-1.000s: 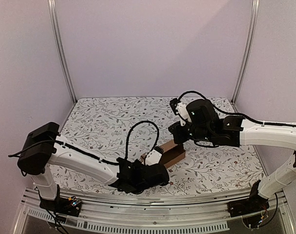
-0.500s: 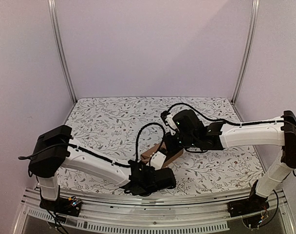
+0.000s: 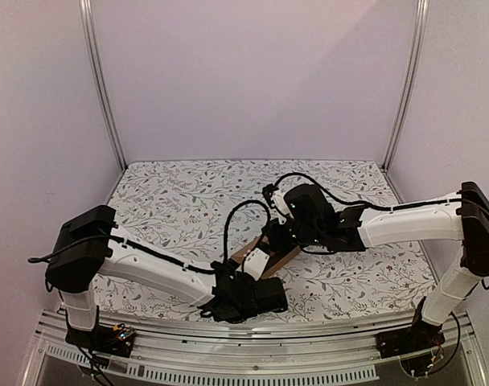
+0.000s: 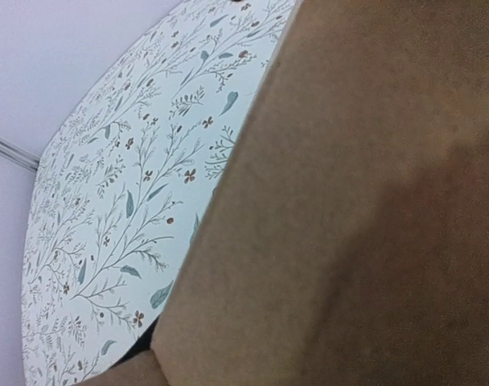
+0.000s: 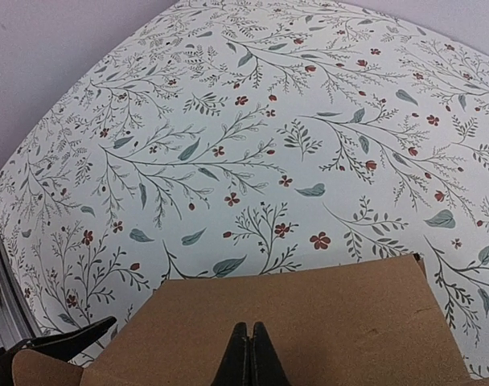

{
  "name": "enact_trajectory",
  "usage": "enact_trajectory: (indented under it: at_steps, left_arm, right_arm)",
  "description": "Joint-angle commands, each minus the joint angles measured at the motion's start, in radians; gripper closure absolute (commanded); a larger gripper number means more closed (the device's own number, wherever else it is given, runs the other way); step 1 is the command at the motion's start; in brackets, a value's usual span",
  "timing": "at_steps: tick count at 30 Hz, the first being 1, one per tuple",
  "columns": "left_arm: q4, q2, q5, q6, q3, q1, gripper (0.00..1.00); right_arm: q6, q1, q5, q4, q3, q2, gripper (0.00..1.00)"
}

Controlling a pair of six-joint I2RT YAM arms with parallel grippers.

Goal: Fold the paper box

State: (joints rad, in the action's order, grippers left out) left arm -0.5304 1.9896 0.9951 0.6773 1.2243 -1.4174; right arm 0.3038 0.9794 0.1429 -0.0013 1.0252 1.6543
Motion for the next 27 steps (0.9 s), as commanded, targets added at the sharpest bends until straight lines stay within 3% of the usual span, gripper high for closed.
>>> enact_trajectory:
  at_steps: [1, 13, 27]
  left_arm:
    - [0.045, 0.014, -0.155, -0.040, 0.017, -0.071, 0.47]
    - [0.116, 0.030, -0.225, -0.119, 0.045, -0.083, 0.39]
    - [0.244, -0.025, -0.456, -0.204, 0.012, -0.104, 0.26]
  right_arm:
    - [0.011, -0.008, 0.033, -0.008, -0.054, 0.079, 1.00]
    - [0.043, -0.009, 0.033, 0.020, -0.090, 0.105, 1.00]
    - [0.031, -0.031, 0.030, 0.018, -0.052, 0.126, 1.00]
